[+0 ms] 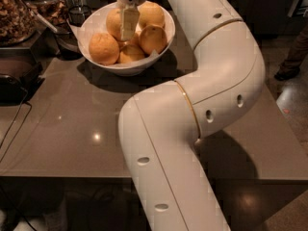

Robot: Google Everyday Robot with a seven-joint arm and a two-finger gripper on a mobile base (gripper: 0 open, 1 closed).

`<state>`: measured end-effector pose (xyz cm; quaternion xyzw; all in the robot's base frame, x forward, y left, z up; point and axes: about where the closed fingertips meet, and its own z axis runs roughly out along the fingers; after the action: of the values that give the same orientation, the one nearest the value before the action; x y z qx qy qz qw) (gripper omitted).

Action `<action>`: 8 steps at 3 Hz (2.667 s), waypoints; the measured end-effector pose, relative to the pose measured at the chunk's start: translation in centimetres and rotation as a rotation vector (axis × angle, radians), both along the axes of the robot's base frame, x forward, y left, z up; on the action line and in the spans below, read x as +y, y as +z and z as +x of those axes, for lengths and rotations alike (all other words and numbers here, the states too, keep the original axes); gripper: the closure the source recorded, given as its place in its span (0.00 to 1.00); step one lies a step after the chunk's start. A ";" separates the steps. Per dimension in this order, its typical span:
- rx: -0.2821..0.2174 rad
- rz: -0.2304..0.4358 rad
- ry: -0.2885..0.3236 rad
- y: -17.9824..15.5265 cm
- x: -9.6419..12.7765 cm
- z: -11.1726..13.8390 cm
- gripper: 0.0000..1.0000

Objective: Pick orange from white bowl

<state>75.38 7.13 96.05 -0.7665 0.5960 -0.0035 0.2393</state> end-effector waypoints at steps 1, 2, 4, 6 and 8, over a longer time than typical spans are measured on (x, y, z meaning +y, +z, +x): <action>0.005 0.068 -0.014 0.9 -0.2 -0.3 1.00; 0.017 0.112 -0.024 1.0 -0.8 -0.6 1.00; 0.000 0.144 -0.041 2.3 -0.9 -0.8 1.00; 0.017 0.259 -0.107 3.3 -3.0 -2.6 1.00; 0.054 0.246 -0.111 1.4 -2.8 -3.0 1.00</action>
Offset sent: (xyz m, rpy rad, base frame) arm -0.0703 -0.0181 -0.0212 0.1602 0.0299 -0.0388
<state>72.36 4.28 97.44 -0.6972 0.6396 0.0771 0.3145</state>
